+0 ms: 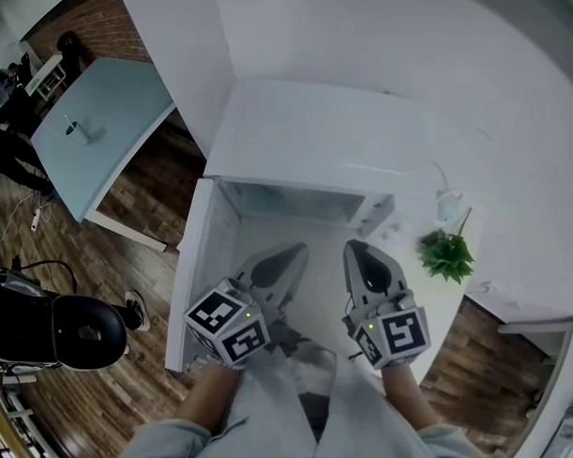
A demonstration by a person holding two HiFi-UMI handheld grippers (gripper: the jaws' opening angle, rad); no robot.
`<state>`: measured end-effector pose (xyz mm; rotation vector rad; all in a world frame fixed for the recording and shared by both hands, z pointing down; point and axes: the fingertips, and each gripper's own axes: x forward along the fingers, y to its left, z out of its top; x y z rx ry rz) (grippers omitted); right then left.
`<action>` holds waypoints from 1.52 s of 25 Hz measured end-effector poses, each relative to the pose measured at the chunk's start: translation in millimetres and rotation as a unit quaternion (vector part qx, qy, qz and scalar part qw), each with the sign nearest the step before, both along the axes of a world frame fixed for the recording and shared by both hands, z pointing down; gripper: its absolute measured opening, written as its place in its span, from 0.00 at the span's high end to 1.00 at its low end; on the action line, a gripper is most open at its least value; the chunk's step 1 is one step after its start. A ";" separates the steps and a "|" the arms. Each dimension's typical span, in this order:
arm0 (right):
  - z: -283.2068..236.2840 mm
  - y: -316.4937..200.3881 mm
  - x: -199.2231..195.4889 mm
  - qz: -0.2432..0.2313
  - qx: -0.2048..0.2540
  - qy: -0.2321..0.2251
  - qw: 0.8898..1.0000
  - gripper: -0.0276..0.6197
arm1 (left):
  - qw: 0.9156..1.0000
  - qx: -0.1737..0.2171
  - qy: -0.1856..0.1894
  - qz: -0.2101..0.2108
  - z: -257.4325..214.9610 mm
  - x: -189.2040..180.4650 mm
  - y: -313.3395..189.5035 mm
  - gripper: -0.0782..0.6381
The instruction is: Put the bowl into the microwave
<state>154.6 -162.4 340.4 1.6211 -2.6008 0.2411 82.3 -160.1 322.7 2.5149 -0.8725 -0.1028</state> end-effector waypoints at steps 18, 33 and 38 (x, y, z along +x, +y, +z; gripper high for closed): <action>-4.0 10.1 -18.8 -0.020 -0.001 0.007 1.000 0.95 | 1.000 0.011 -0.018 0.011 4.9 4.1 13.3 0.89; -3.6 10.7 -19.7 -0.022 -0.004 -0.003 1.000 0.95 | 0.999 0.023 -0.020 0.008 3.2 4.7 16.1 0.89; -4.6 11.6 -19.5 -0.024 -0.003 -0.004 1.000 0.95 | 0.999 0.023 -0.024 0.006 0.7 5.0 16.8 0.89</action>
